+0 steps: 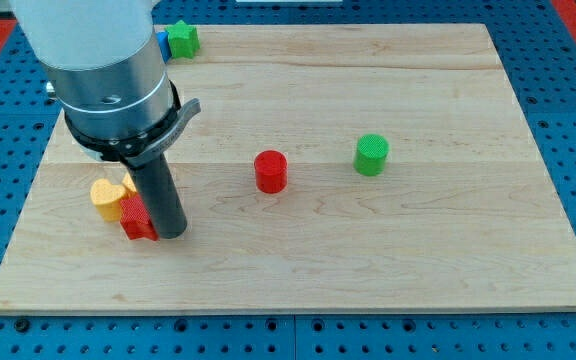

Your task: Move the red circle below the yellow hexagon

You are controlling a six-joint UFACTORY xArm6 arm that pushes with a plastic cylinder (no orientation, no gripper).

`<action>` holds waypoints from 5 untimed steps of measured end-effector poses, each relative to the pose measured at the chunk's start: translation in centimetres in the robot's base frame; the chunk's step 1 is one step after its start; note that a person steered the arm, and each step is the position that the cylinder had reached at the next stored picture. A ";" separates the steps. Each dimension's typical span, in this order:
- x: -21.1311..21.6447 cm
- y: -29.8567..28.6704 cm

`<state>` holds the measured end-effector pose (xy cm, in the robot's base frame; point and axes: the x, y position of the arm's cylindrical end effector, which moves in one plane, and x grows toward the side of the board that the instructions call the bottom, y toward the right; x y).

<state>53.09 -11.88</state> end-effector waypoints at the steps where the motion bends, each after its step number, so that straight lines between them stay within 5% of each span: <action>1: -0.3 3.3; 3: -2.7 2.1; 5: -12.3 6.6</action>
<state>40.81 -5.28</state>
